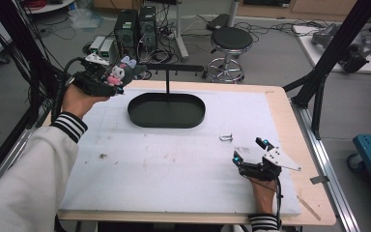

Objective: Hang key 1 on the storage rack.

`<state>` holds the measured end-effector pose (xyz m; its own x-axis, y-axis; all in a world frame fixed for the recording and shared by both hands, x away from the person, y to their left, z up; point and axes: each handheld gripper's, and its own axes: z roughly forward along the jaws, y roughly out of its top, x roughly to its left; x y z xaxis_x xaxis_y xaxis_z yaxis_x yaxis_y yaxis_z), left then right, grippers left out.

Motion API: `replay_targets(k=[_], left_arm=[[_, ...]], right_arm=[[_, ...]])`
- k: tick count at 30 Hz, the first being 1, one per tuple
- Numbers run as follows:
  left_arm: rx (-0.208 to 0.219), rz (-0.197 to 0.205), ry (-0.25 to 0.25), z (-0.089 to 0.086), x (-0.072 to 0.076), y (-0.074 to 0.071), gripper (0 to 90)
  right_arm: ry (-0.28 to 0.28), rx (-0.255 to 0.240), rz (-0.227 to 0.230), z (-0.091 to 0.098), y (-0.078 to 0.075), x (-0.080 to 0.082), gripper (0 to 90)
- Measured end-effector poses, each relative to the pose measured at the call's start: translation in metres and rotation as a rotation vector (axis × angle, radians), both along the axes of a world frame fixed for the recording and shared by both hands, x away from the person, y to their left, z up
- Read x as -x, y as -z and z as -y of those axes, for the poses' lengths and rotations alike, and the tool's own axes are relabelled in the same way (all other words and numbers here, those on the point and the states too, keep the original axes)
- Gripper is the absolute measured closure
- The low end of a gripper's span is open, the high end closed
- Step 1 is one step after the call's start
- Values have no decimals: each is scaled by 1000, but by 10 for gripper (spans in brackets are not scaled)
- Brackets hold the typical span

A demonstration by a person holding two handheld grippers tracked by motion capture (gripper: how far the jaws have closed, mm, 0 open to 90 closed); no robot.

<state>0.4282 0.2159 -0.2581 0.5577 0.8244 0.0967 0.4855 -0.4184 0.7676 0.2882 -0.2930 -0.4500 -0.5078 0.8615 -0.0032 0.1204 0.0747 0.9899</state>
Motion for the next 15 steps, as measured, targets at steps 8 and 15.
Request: replay_targets(k=[8,15], left_arm=[[-36,-14,-22,1,-10,-2,521],[-51,-23,-22,5,-14,1,521]], right_arm=[[-1,-1,2,0,0,0,12],[0,0,2,0,0,0,12]])
